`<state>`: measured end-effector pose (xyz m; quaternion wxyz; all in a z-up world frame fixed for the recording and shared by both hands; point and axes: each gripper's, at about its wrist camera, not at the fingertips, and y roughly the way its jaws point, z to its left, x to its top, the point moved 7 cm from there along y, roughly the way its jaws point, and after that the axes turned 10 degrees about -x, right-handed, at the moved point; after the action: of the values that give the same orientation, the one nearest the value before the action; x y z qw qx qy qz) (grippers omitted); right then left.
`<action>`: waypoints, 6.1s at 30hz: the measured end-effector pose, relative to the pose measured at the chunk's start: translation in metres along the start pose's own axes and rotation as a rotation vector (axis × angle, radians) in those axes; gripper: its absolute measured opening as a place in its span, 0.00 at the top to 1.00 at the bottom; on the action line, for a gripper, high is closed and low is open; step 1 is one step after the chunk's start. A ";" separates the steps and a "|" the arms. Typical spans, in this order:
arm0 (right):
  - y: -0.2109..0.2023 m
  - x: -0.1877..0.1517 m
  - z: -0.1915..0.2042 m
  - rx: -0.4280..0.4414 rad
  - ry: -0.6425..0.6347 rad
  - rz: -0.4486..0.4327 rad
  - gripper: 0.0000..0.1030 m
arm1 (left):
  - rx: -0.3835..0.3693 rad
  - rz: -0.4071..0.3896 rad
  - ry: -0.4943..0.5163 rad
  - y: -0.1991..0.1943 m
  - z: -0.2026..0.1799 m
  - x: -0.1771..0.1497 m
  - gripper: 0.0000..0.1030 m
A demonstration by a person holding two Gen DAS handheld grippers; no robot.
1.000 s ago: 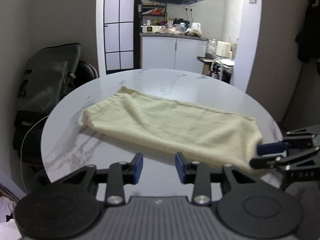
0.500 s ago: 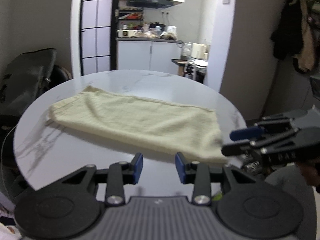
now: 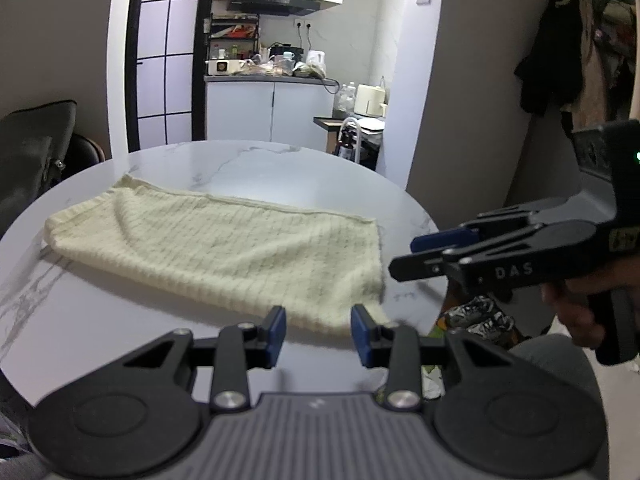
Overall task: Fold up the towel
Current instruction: 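Move the left gripper to the folded towel's end and close on it, then lift the towel end with the left gripper and fold it over the towel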
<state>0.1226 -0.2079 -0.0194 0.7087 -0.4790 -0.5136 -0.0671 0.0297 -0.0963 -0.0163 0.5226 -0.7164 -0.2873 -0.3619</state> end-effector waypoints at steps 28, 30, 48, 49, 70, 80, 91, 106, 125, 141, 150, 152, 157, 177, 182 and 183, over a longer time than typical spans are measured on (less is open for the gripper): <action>0.028 0.006 -0.053 -0.033 0.025 -0.054 0.44 | 0.212 -0.110 -0.074 0.023 -0.051 -0.005 0.52; 0.029 0.008 -0.056 -0.032 0.025 -0.059 0.44 | 0.208 -0.110 -0.075 0.024 -0.052 -0.005 0.52; 0.057 0.019 -0.044 -0.002 -0.049 -0.068 0.44 | 0.241 -0.086 -0.034 0.023 -0.053 -0.015 0.53; 0.056 0.019 -0.043 -0.006 -0.054 -0.065 0.45 | 0.242 -0.084 -0.028 0.023 -0.054 -0.015 0.54; 0.032 0.006 -0.019 0.006 -0.060 -0.083 0.87 | 0.285 -0.092 -0.029 0.010 -0.040 -0.019 0.82; 0.017 0.006 -0.008 0.016 -0.058 -0.083 0.91 | 0.249 -0.102 -0.093 -0.003 -0.028 -0.017 0.92; -0.011 0.023 -0.010 0.009 -0.040 -0.135 0.92 | 0.200 -0.157 -0.075 -0.024 -0.040 0.003 0.92; -0.041 0.049 -0.006 0.002 -0.031 -0.213 0.93 | 0.156 -0.221 -0.073 -0.051 -0.044 0.017 0.93; -0.022 0.090 0.009 -0.012 -0.032 -0.234 0.93 | 0.103 -0.255 -0.124 -0.049 -0.006 0.040 0.93; 0.012 0.152 0.048 0.011 -0.052 -0.275 0.93 | 0.082 -0.285 -0.161 -0.070 0.061 0.081 0.93; 0.032 0.170 0.065 0.008 -0.099 -0.270 0.93 | 0.094 -0.303 -0.155 -0.077 0.093 0.098 0.93; 0.037 0.172 0.068 0.009 -0.106 -0.264 0.93 | 0.095 -0.304 -0.166 -0.076 0.098 0.097 0.93; 0.049 0.174 0.076 0.011 -0.124 -0.247 0.93 | 0.103 -0.300 -0.201 -0.070 0.115 0.089 0.93; 0.102 0.178 0.094 -0.016 -0.143 -0.165 0.93 | 0.085 -0.259 -0.289 -0.047 0.174 0.074 0.92; 0.117 0.176 0.095 -0.025 -0.143 -0.140 0.93 | 0.073 -0.243 -0.317 -0.035 0.189 0.068 0.92; 0.119 0.176 0.095 -0.024 -0.141 -0.135 0.93 | 0.072 -0.240 -0.319 -0.033 0.190 0.067 0.92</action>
<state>0.2111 -0.0039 0.0486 0.6588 -0.4552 -0.5926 -0.0871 0.0834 0.0975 0.0205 0.4488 -0.7063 -0.4625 -0.2929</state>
